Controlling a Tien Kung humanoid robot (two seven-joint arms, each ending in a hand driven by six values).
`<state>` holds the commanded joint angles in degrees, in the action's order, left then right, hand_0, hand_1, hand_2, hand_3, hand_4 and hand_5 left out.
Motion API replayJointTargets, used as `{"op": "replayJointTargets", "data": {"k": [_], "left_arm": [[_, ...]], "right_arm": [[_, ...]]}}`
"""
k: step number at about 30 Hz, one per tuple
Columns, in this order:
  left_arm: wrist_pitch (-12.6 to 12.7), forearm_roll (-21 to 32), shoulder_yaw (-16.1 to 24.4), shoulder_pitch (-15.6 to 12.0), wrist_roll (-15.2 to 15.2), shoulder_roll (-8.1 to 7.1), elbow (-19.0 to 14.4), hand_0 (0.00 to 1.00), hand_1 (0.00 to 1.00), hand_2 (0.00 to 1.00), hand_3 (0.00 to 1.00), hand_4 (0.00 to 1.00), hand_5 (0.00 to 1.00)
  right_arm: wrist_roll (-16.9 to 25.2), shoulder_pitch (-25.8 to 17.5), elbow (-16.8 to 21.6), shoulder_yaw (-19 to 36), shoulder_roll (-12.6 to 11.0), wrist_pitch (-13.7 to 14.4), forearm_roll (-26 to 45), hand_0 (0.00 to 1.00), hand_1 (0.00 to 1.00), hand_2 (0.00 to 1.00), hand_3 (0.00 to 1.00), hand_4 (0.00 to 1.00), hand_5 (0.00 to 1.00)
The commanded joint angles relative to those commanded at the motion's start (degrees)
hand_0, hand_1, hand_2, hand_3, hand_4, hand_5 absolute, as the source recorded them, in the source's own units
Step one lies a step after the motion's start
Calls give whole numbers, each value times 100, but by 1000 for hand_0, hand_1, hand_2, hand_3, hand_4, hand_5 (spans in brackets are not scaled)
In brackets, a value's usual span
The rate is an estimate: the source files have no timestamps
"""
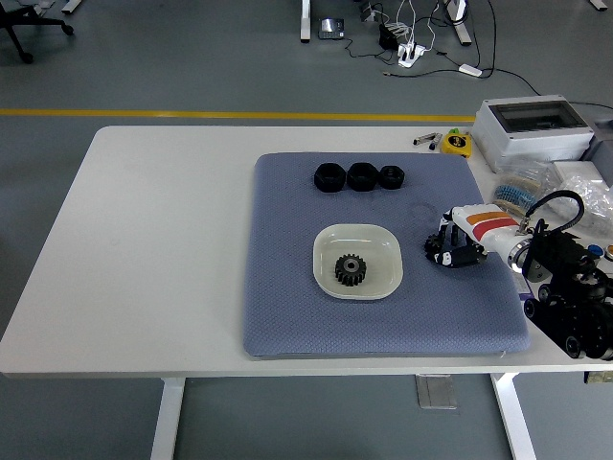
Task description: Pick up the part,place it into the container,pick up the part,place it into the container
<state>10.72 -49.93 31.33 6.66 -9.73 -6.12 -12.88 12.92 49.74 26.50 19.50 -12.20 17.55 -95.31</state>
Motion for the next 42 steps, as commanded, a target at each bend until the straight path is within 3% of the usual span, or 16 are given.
{"op": "replayJointTargets", "data": {"k": [11,24,33,34,39,40,42], "left_arm": [[-3,0,-5,-4,-1,-3,-4,705,712,750,655,678,672],[-15,-28,7,-5,-8,-4,-7,705,712,749,655,677,672],[-18,-22,1,-4,-5,-8,-9,705,712,750,654,677,671],[-19,-21,-2,-2,-4,-9,-9,705,712,750,655,678,671],[-18,-16,-5,0,-2,-11,-10,705,712,750,655,678,671],[-18,-16,-3,0,-3,-11,-10,706,712,750,655,679,670],[-18,-20,-1,0,-3,-10,-10,706,712,750,655,679,670]], "right_arm": [[66,-31,39,58,-6,203,130,130,303,468,502,800,351],[167,-85,12,-21,8,97,283,160,325,483,513,778,313],[294,-94,58,-57,10,216,428,148,309,462,492,751,321],[302,-94,58,-60,11,219,431,149,301,437,489,736,284],[316,-97,54,-89,19,231,428,149,301,437,489,736,284],[319,-98,55,-93,18,232,424,142,261,395,468,794,197],[324,-98,60,-94,16,236,415,142,261,395,468,794,197]]}}
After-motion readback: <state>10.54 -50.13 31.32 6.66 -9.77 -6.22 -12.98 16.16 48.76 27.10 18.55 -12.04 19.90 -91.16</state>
